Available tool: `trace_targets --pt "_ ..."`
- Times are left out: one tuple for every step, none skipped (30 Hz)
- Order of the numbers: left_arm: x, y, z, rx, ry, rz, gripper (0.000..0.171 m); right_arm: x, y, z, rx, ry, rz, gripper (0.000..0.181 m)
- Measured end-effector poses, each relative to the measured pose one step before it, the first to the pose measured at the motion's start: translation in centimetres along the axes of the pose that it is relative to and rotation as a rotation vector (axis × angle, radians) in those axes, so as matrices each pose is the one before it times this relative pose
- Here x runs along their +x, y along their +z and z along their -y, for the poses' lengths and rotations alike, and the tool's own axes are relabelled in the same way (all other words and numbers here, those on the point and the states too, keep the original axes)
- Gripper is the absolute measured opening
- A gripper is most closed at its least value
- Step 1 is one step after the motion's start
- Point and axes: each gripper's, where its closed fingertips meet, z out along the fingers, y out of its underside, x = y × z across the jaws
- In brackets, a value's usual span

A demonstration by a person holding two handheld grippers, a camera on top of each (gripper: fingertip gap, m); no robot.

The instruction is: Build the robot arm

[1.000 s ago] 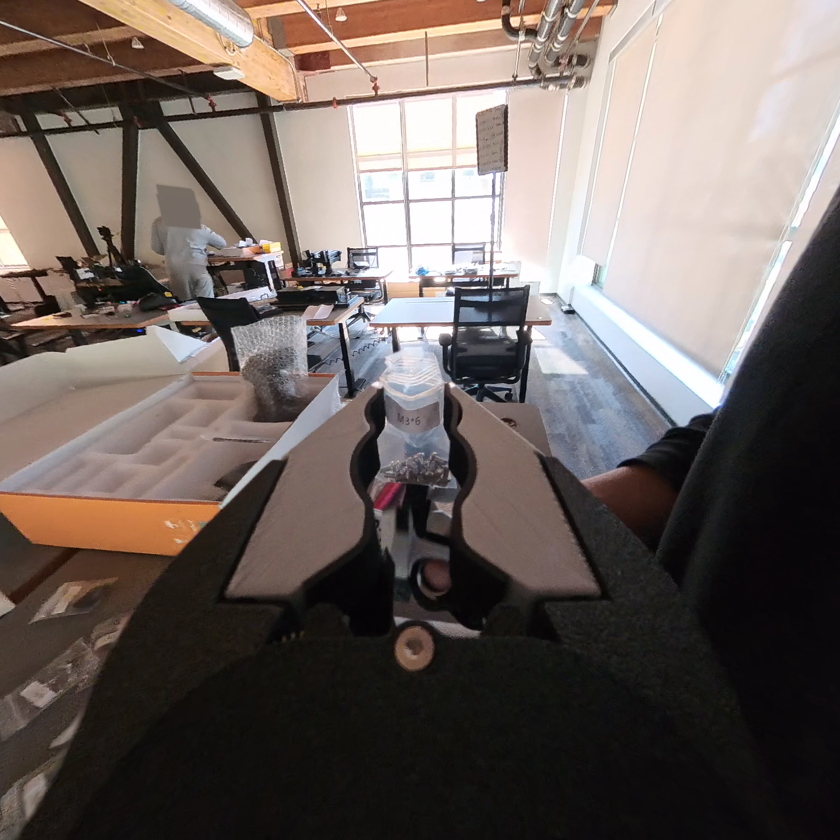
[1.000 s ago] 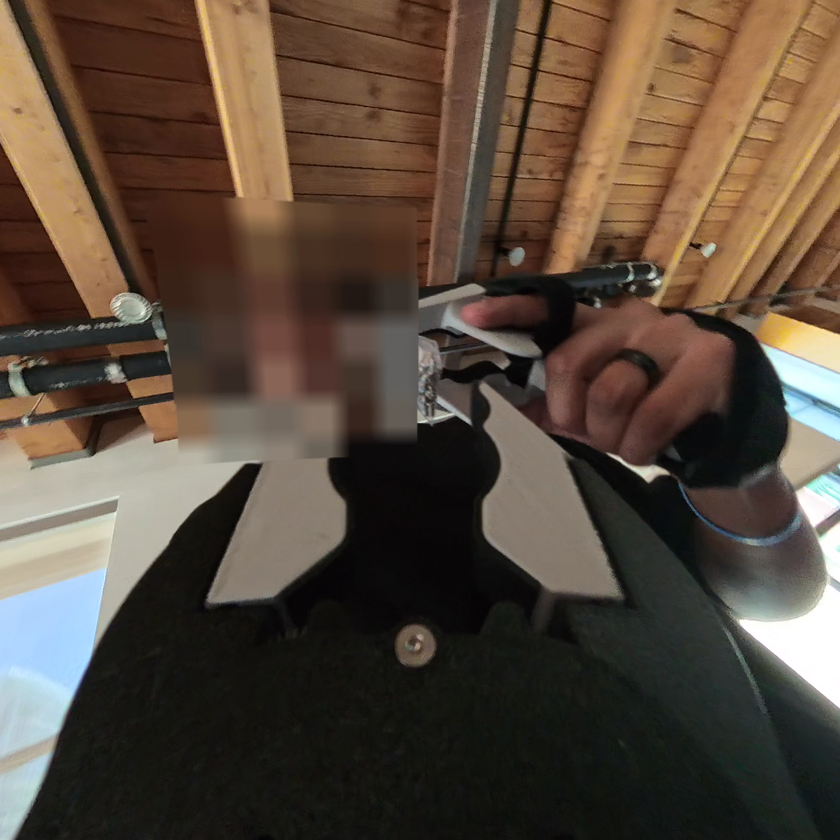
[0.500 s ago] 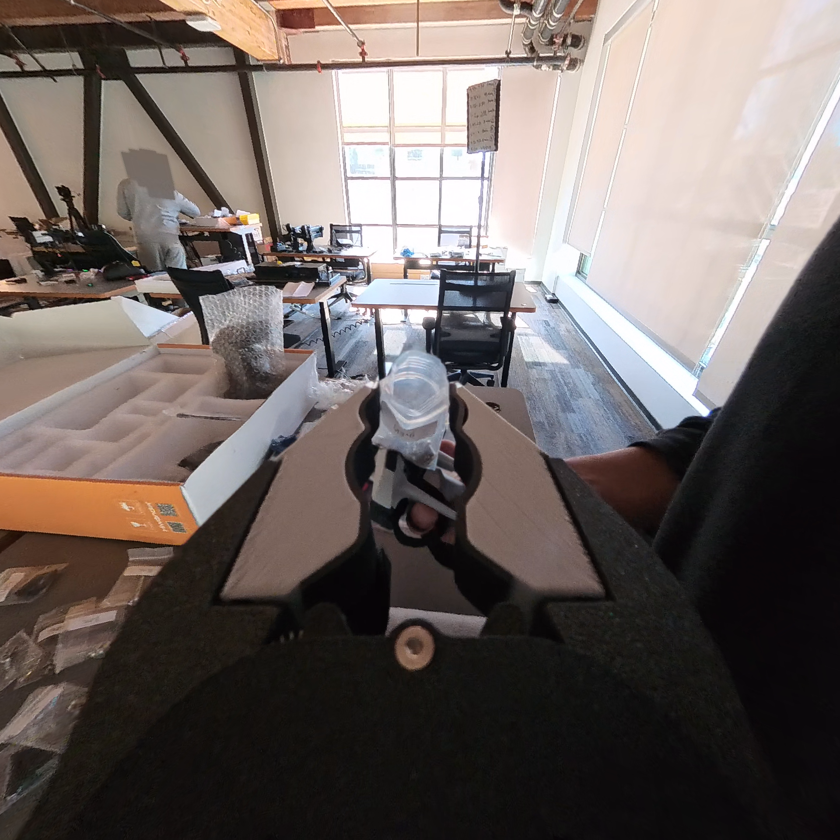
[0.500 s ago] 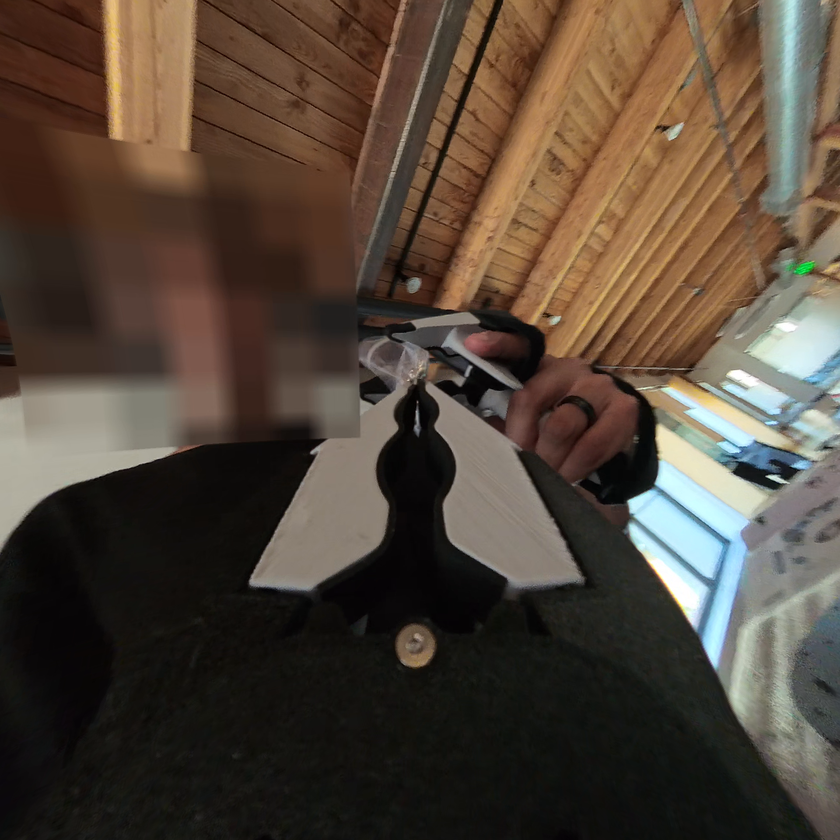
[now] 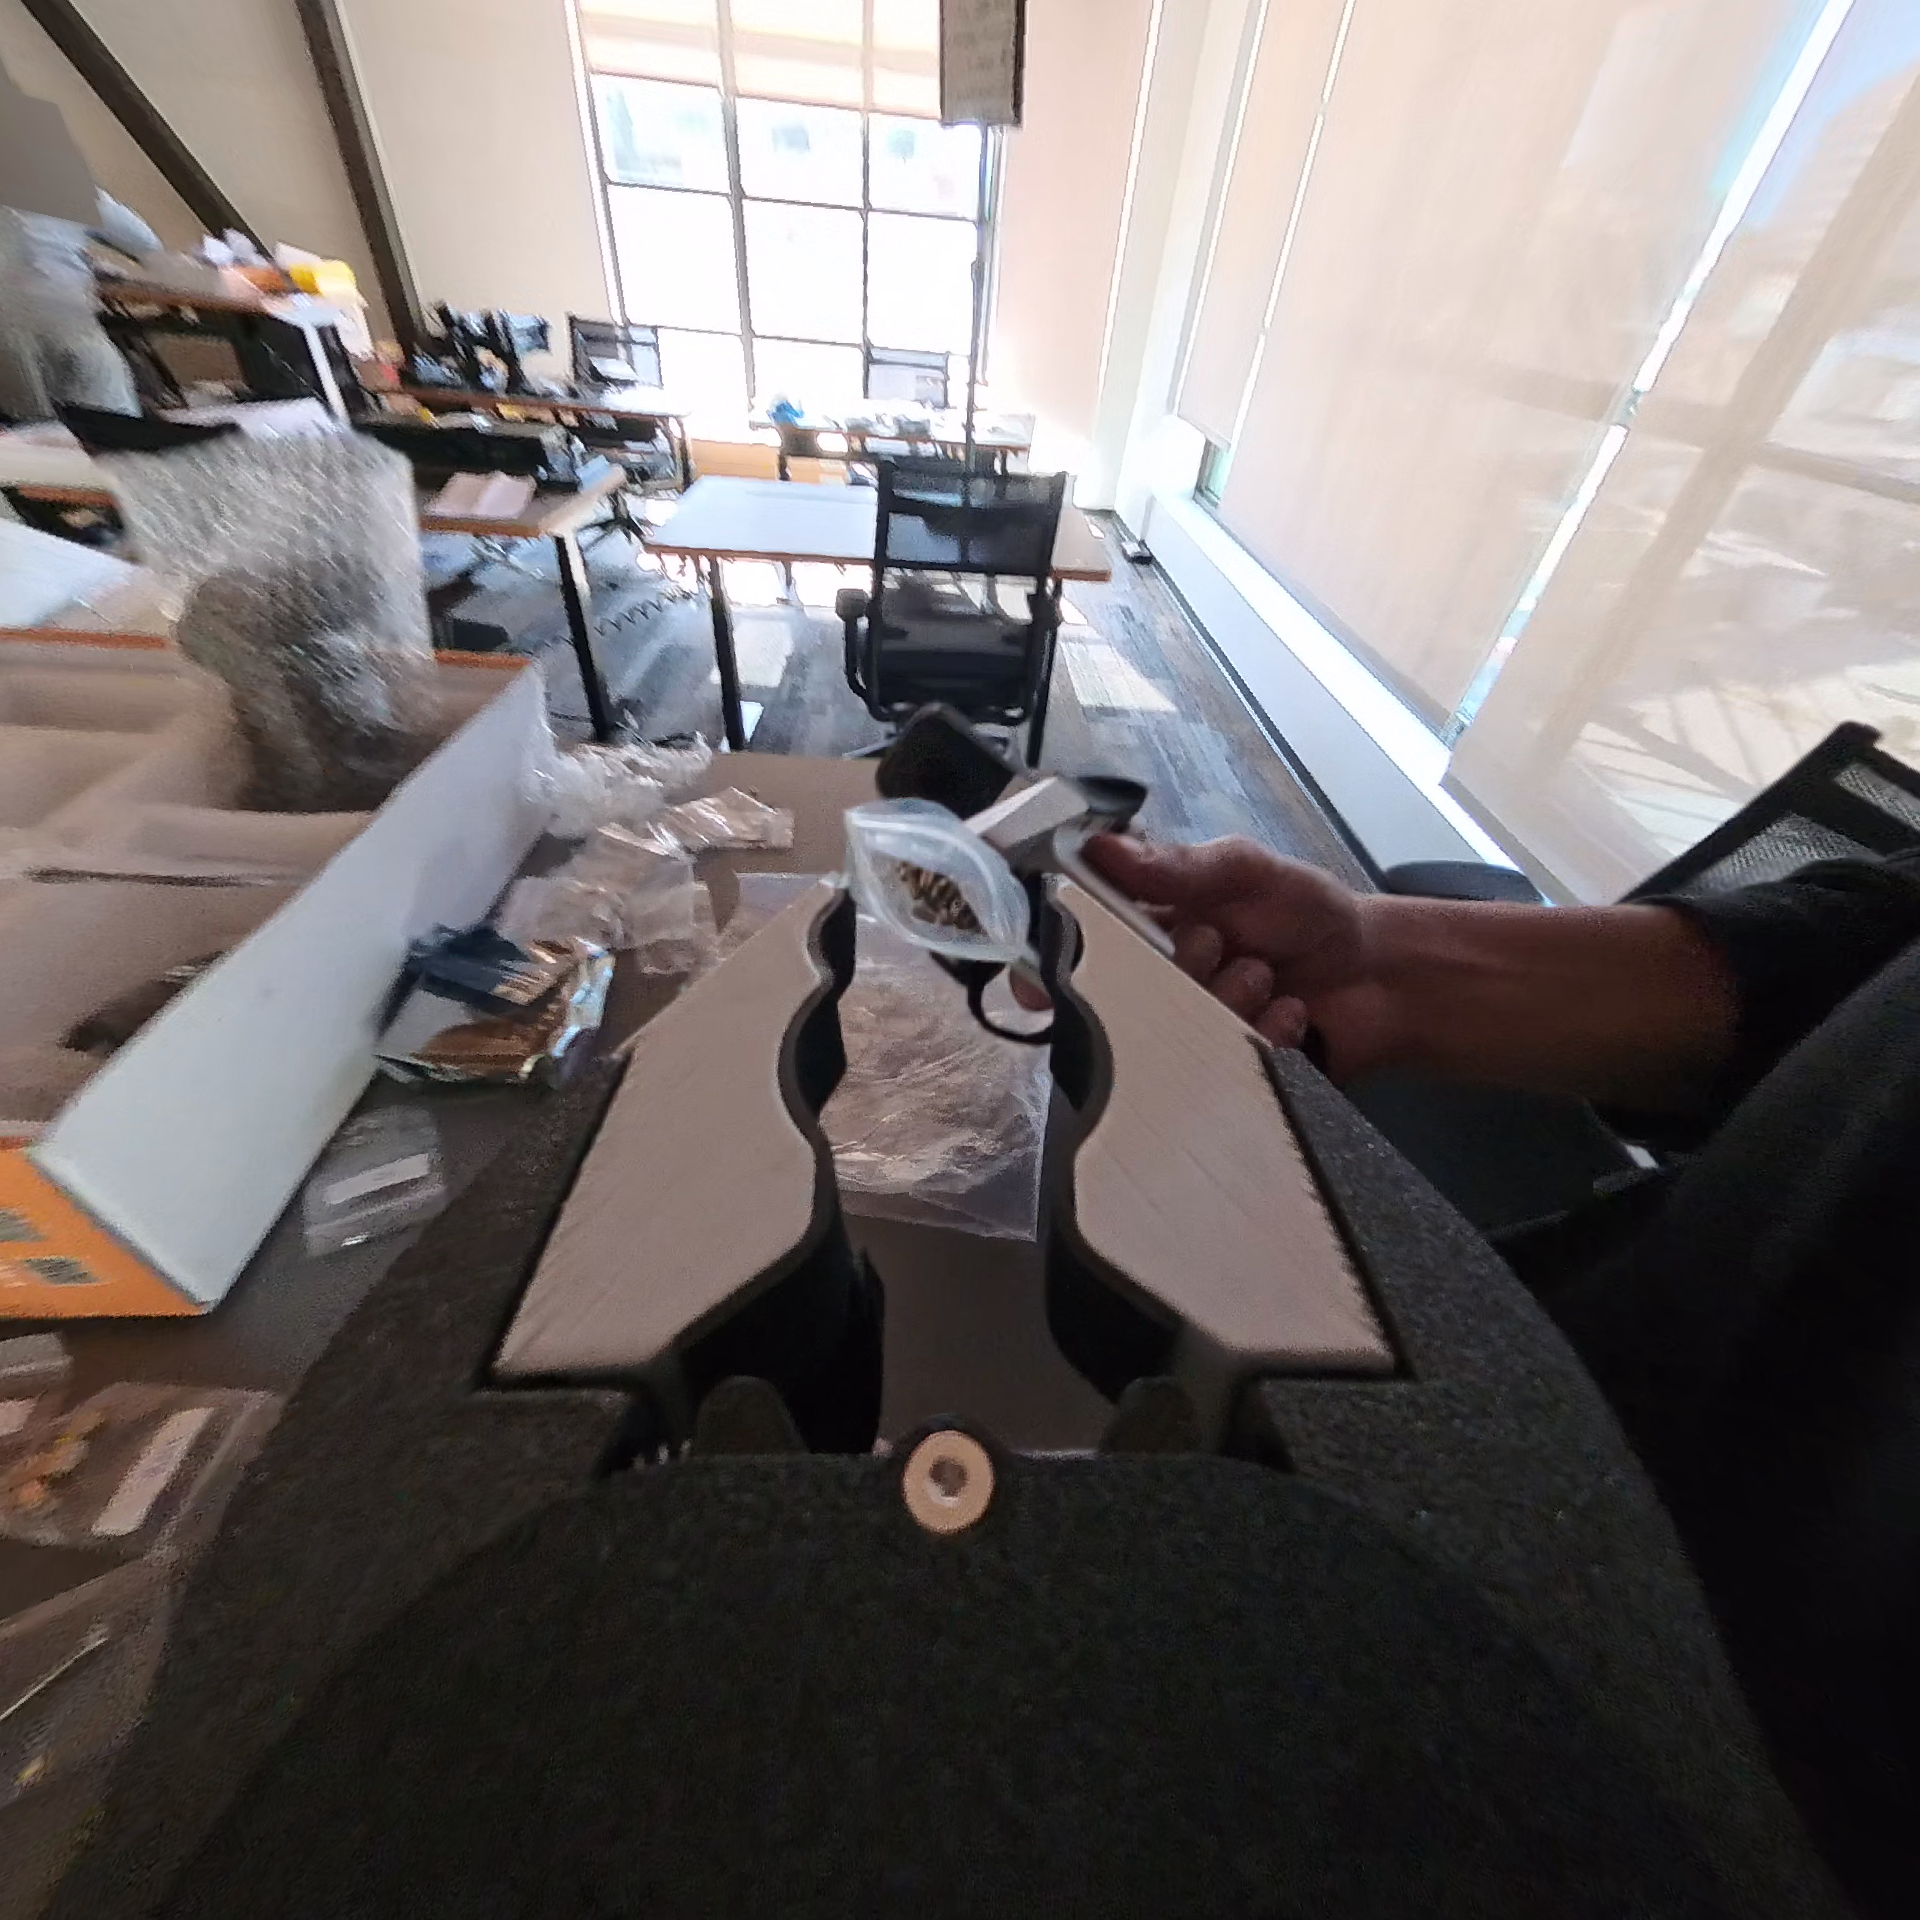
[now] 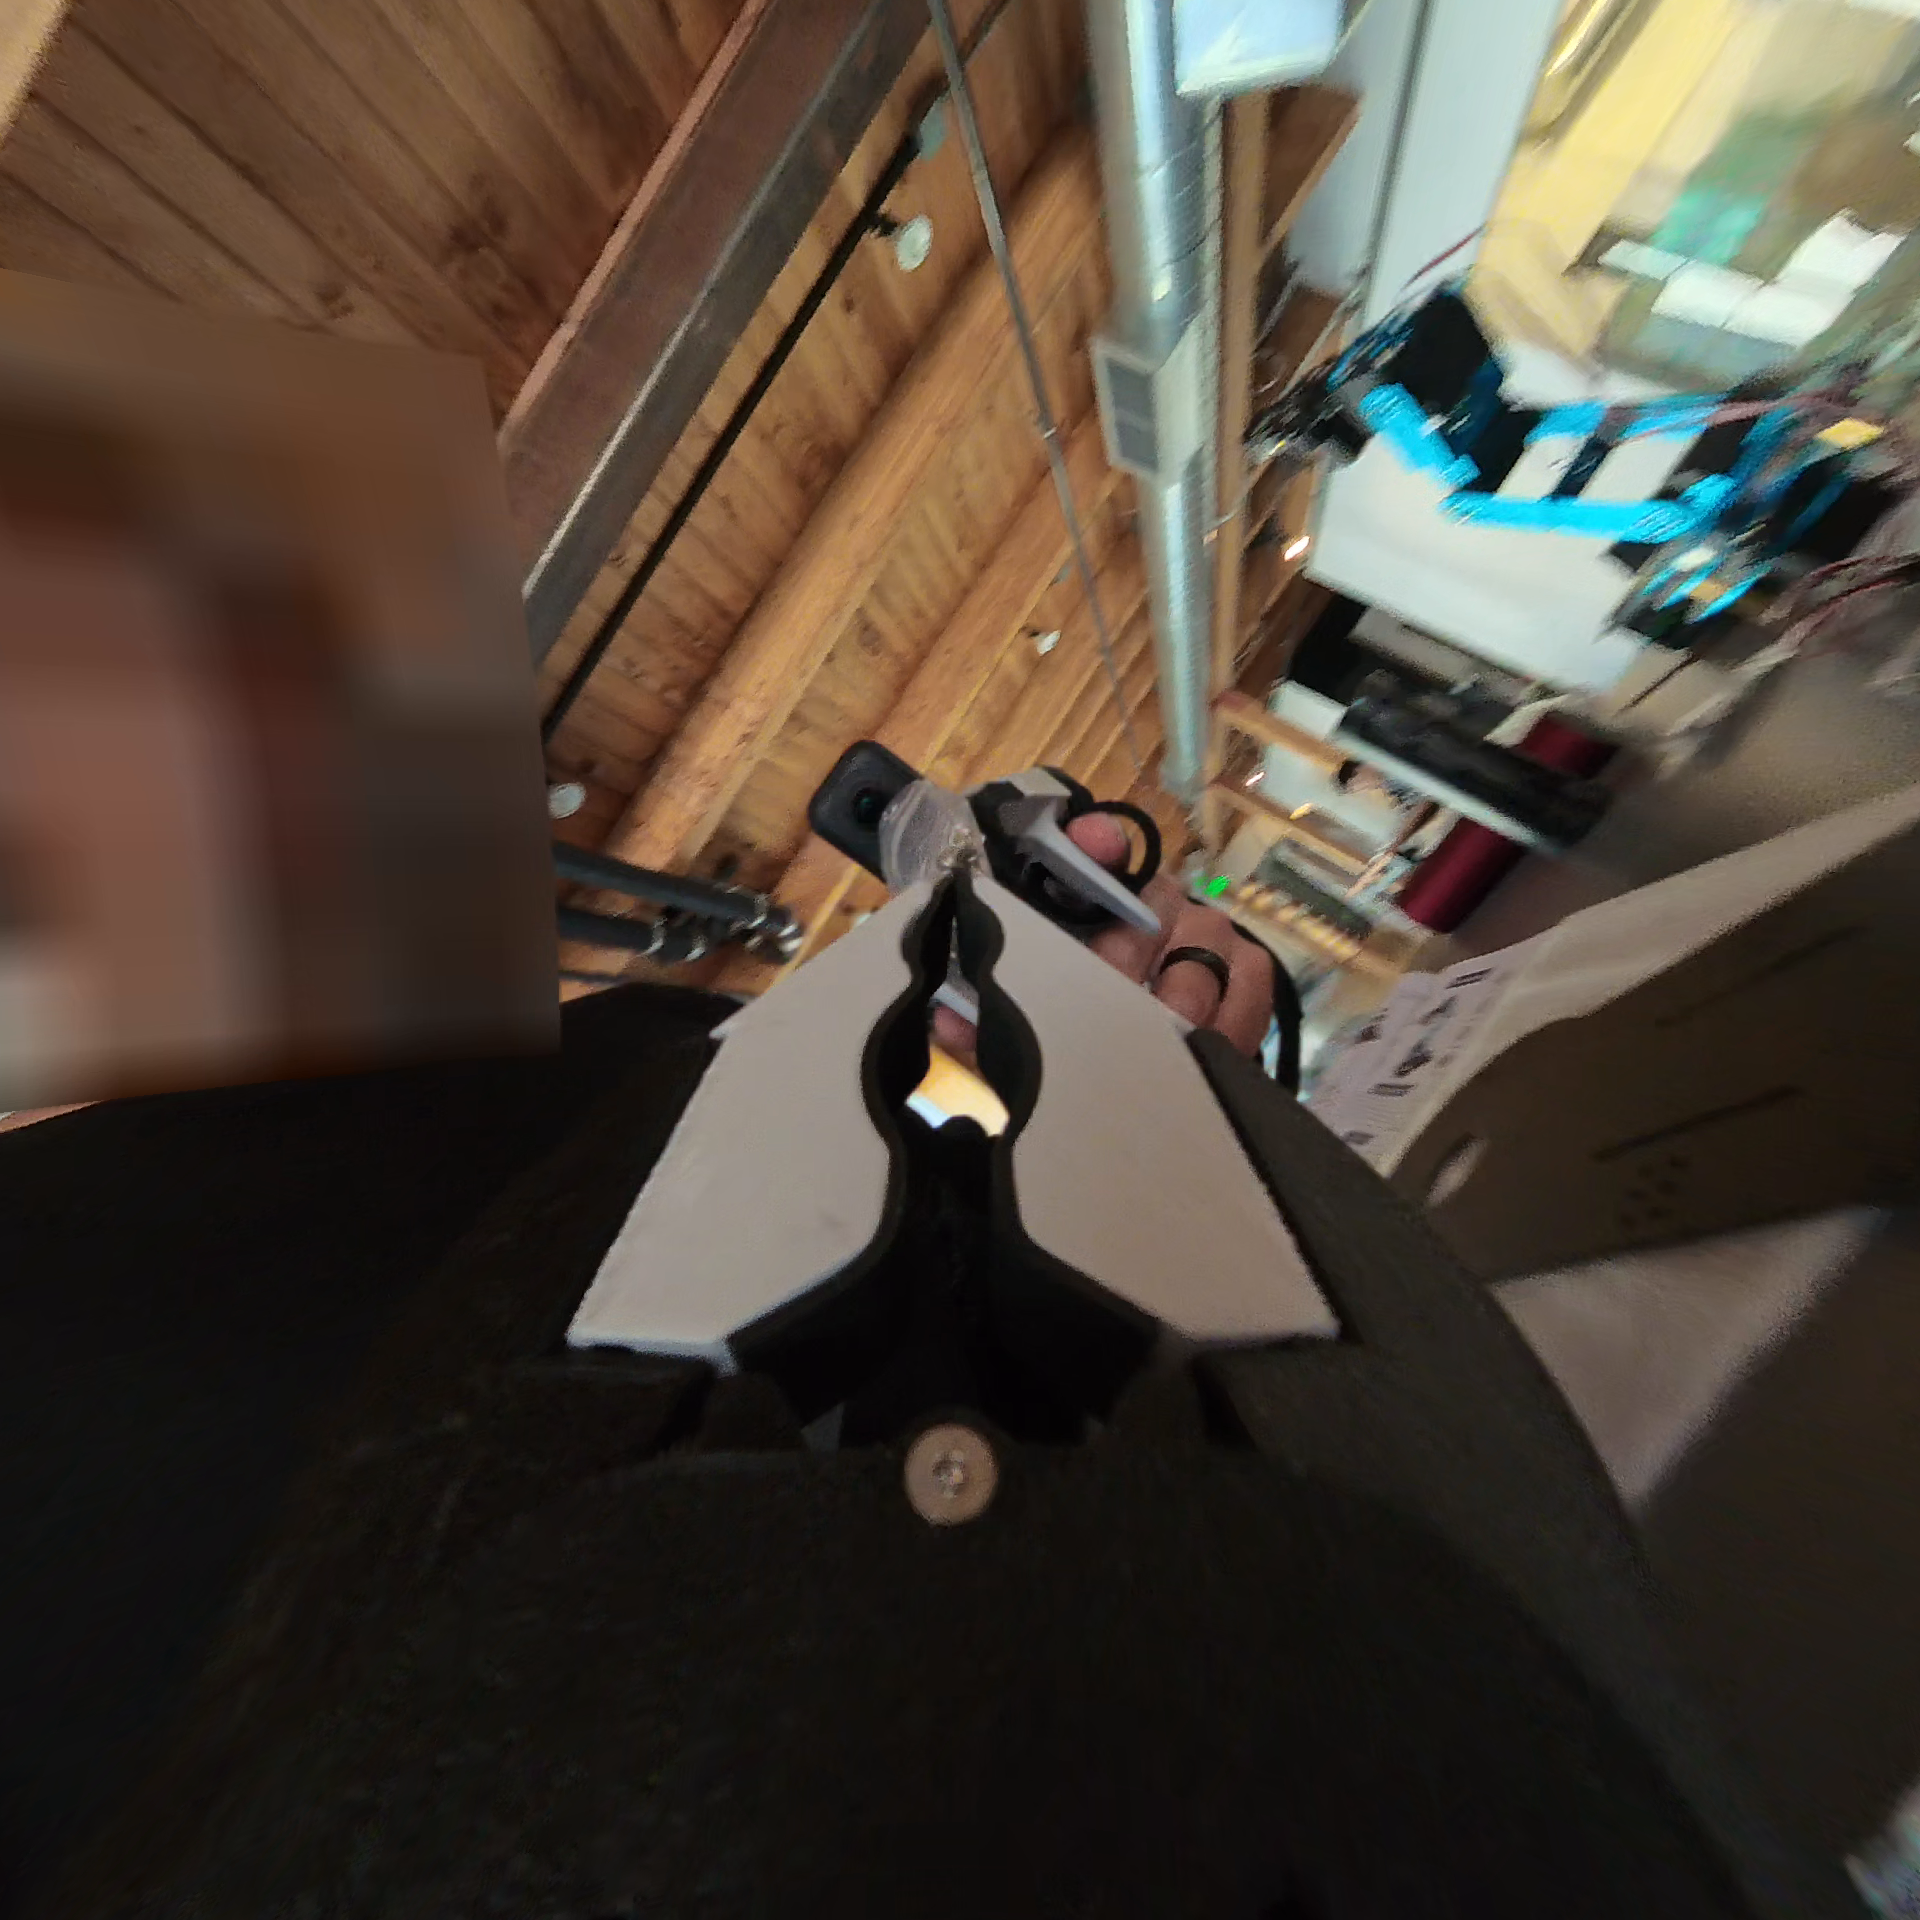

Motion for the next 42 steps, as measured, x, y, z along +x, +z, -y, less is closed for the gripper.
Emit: trace_targets --pt "-0.160 1.109 -0.820 -0.01959 -0.0156 -0.0149 0.035 -0.002 -1.229 0.492 0.0360 -0.0213 -0.0413 0.000" --pt "-0.186 1.194 -0.816 -0.01939 -0.0214 -0.0172 0.035 0.240 -1.261 0.527 0.0378 -0.0166 -0.0477 0.000" --pt "-0.105 1.216 -0.753 -0.01847 -0.0231 -0.0227 0.036 0.457 -1.510 0.652 0.0383 -0.0190 -0.0591 0.000" --pt "-0.178 1.191 -0.670 -0.01713 -0.0212 -0.0172 0.036 0.665 -1.621 0.667 0.0389 -0.0214 -0.0677 0.000" --pt "-0.262 1.169 -0.740 -0.02490 -0.0172 -0.0102 0.038 0.775 -1.706 0.722 0.0375 -0.0270 -0.0723 0.000" --pt "-0.181 1.102 -0.809 -0.03421 -0.0115 -0.0112 0.044 1.067 -1.661 0.591 0.0300 -0.0313 -0.0867 0.000" --pt "-0.292 0.988 -0.870 -0.04059 -0.0059 0.0011 0.045 1.381 -1.564 0.357 0.0134 -0.0182 -0.0966 0.000" --pt "-0.576 0.867 -0.974 -0.04873 -0.0010 0.0247 0.045 1.208 -1.329 0.309 0.0065 -0.0141 -0.0786 0.000" --pt "-0.332 0.740 -1.002 -0.05016 0.0067 0.0158 0.047 1.088 -1.059 0.397 0.0117 -0.0145 -0.0663 0.000" --pt "0.020 0.622 -1.062 -0.05374 0.0140 -0.0009 0.047 1.129 -0.771 0.199 -0.0054 -0.0159 -0.0721 0.000" --pt "-0.275 0.578 -1.112 -0.05958 0.0177 0.0245 0.046 0.944 -0.420 -0.149 -0.0273 -0.0202 -0.0672 0.000" --pt "-0.468 0.459 -0.888 -0.04791 0.0202 0.0452 0.046 0.642 -0.281 -0.078 -0.0226 -0.0247 -0.0482 0.000" --pt "-0.166 0.344 -0.636 -0.03401 0.0197 0.0304 0.043 0.560 -0.144 0.093 -0.0103 -0.0240 -0.0433 0.000" --pt "-0.010 0.270 -0.535 -0.03123 0.0143 0.0208 0.041 0.405 -0.058 -0.071 -0.0184 -0.0146 -0.0286 0.000" --pt "-0.120 0.268 -0.506 -0.03127 0.0074 0.0254 0.039 0.257 0.009 -0.096 -0.0171 -0.0051 -0.0169 0.000" --pt "-0.091 0.260 -0.473 -0.02926 0.0036 0.0192 0.039 0.333 0.047 0.102 -0.0047 -0.0070 -0.0167 0.000" --pt "0.098 0.230 -0.301 -0.01731 0.0031 0.0036 0.039 0.264 0.005 -0.037 -0.0101 -0.0049 -0.0134 0.000" --pt "0.184 0.200 -0.137 -0.00559 0.0003 -0.0055 0.039 0.080 0.038 -0.106 -0.0117 -0.0022 0.0000 0.000" --pt "0.094 0.205 -0.121 -0.00614 -0.0059 -0.0034 0.039 0.109 -0.013 0.017 -0.0017 -0.0005 -0.0028 0.000" --pt "-0.022 0.223 -0.162 -0.01056 -0.0090 0.0001 0.039 0.321 -0.084 0.009 -0.0006 -0.0036 -0.0198 0.000" --pt "-0.002 0.189 -0.100 -0.00771 -0.0064 -0.0025 0.039 0.253 -0.043 -0.007 -0.0030 -0.0163 -0.0183 0.000" --pt "-0.038 0.134 0.034 0.00045 -0.0036 -0.0008 0.039 0.011 -0.054 -0.110 -0.0093 -0.0130 -0.0039 0.000" --pt "-0.099 0.091 0.081 0.00286 -0.0035 0.0033 0.039 0.048 -0.089 -0.040 -0.0024 -0.0034 -0.0062 0.000" --pt "-0.051 0.103 0.055 -0.00022 -0.0034 0.0002 0.039 0.093 -0.077 0.053 0.0057 -0.0044 -0.0086 0.000" --pt "-0.023 0.128 0.021 -0.00246 -0.0032 -0.0021 0.039 0.094 -0.077 -0.086 -0.0040 -0.0042 -0.0046 0.000" --pt "-0.048 0.155 0.016 -0.00280 -0.0021 -0.0005 0.039 0.175 -0.069 -0.092 -0.0038 -0.0017 -0.0069 0.000" --pt "0.016 0.168 0.028 -0.00235 0.0005 -0.0019 0.039 0.127 -0.074 -0.051 0.0001 -0.0028 -0.0061 0.000" --pt "0.069 0.188 0.014 -0.00309 0.0016 -0.0044 0.039 0.132 -0.063 -0.066 -0.0014 -0.0016 -0.0056 0.000" --pt "0.050 0.208 0.035 -0.00265 0.0019 -0.0018 0.039 0.291 -0.060 -0.130 -0.0048 -0.0003 -0.0147 0.000" --pt "0.032 0.204 0.074 -0.00062 0.0026 -0.0003 0.039 0.248 -0.034 -0.140 -0.0062 -0.0041 -0.0130 0.000" --pt "0.096 0.227 0.068 -0.00231 0.0036 -0.0041 0.039 0.164 -0.028 -0.025 0.0005 -0.0072 -0.0103 0.000" --pt "0.101 0.238 0.062 -0.00453 0.0047 -0.0038 0.039 0.205 -0.016 -0.059 -0.0026 -0.0061 -0.0154 0.000" --pt "0.057 0.191 0.058 -0.00479 0.0053 -0.0003 0.039 0.093 -0.019 -0.114 -0.0097 -0.0136 -0.0115 0.000" --pt "0.055 0.091 0.073 -0.00322 0.0040 0.0002 0.039 0.036 -0.089 -0.095 -0.0128 -0.0291 -0.0148 0.004" --pt "0.078 -0.016 0.071 0.00083 0.0001 -0.0020 0.039 0.195 -0.232 0.011 -0.0094 -0.0377 -0.0338 0.011" --pt "0.087 -0.113 0.049 0.00448 -0.0055 -0.0035 0.039 0.043 -0.319 0.150 -0.0058 -0.0468 -0.0287 0.017" --pt "0.052 -0.184 0.004 0.00501 -0.0101 -0.0031 0.039 -0.280 -0.416 0.425 0.0049 -0.0604 -0.0159 0.019" --pt "0.020 -0.266 -0.063 0.00415 -0.0115 -0.0011 0.039 -0.612 -0.486 0.840 0.0239 -0.0793 -0.0034 0.026" --pt "-0.032 -0.335 -0.077 0.00527 -0.0109 0.0033 0.038 -0.880 -0.353 0.879 0.0161 -0.0967 0.0094 0.034" --pt "-0.074 -0.404 -0.062 0.00819 -0.0111 0.0068 0.038 -0.775 -0.038 0.507 -0.0161 -0.1146 0.0030 0.042" --pt "-0.060 -0.455 -0.028 0.01093 -0.0128 0.0067 0.038 -0.404 0.340 -0.054 -0.0545 -0.1237 -0.0123 0.048" --pt "-0.022 -0.483 0.011 0.01295 -0.0149 0.0048 0.038 -0.227 0.656 -0.449 -0.0755 -0.1244 -0.0141 0.053"
